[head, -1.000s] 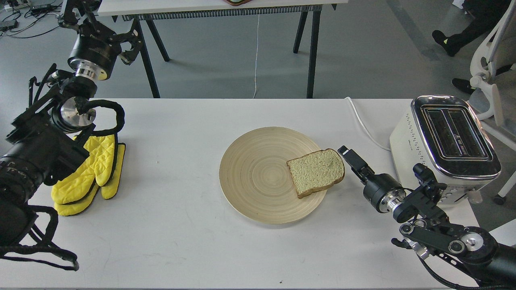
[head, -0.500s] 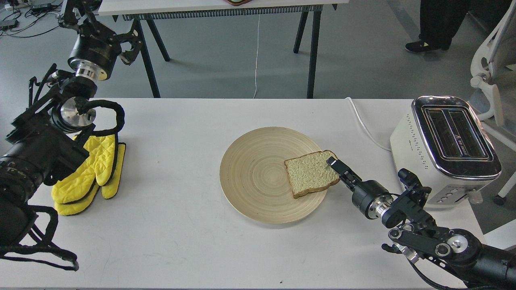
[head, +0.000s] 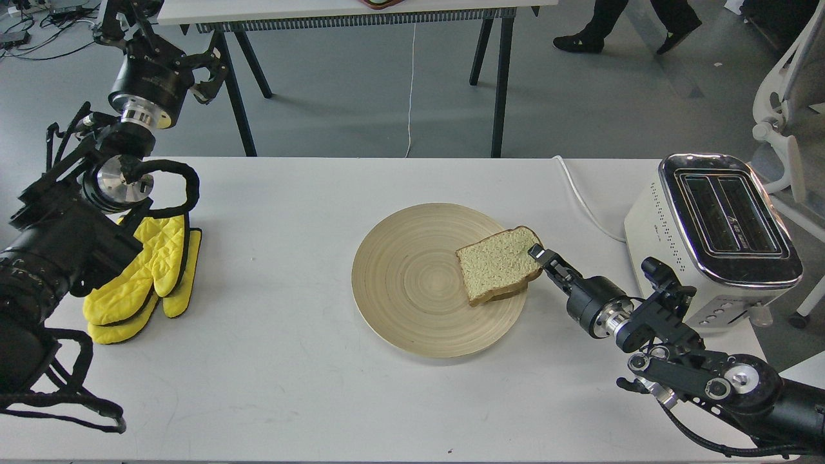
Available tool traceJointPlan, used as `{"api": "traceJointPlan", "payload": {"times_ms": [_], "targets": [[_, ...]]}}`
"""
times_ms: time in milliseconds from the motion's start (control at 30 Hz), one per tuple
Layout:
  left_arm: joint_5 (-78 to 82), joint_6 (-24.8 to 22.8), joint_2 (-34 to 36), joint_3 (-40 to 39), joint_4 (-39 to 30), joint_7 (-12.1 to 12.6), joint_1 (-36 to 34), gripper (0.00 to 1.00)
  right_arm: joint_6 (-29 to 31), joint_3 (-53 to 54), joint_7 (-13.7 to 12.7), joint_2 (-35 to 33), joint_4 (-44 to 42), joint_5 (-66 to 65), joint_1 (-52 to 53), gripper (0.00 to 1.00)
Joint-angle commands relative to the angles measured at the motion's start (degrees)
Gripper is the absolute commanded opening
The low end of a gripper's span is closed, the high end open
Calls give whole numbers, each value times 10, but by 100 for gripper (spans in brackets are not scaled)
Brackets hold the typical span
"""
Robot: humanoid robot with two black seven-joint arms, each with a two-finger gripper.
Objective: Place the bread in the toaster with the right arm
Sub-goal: 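Lift the bread slice and carry it above the toaster slot, then lower the bread slice down into the toaster slot with the right gripper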
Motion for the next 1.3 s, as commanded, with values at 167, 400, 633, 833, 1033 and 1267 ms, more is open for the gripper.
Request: {"api": "traceJointPlan", "payload": {"times_ms": [167,400,633,833,1033,1267], "targets": [[1,0,0,0,0,0,0,100,1,-1,0,-199,131,-5,86,1],[1,0,0,0,0,0,0,100,4,-2,-22,-368,183,-135,107,1],[1,0,0,0,0,0,0,100,26,-1,-41,-483,204,-189,107,1],[1,0,0,0,0,0,0,100,33,-5,-57,-499,201,-190,98,1],[1,0,0,0,0,0,0,100,33,-13,-65,-497,197,-191,94,1],[1,0,0,0,0,0,0,100,33,-14,-76,-488,196,-192,86,1]]}}
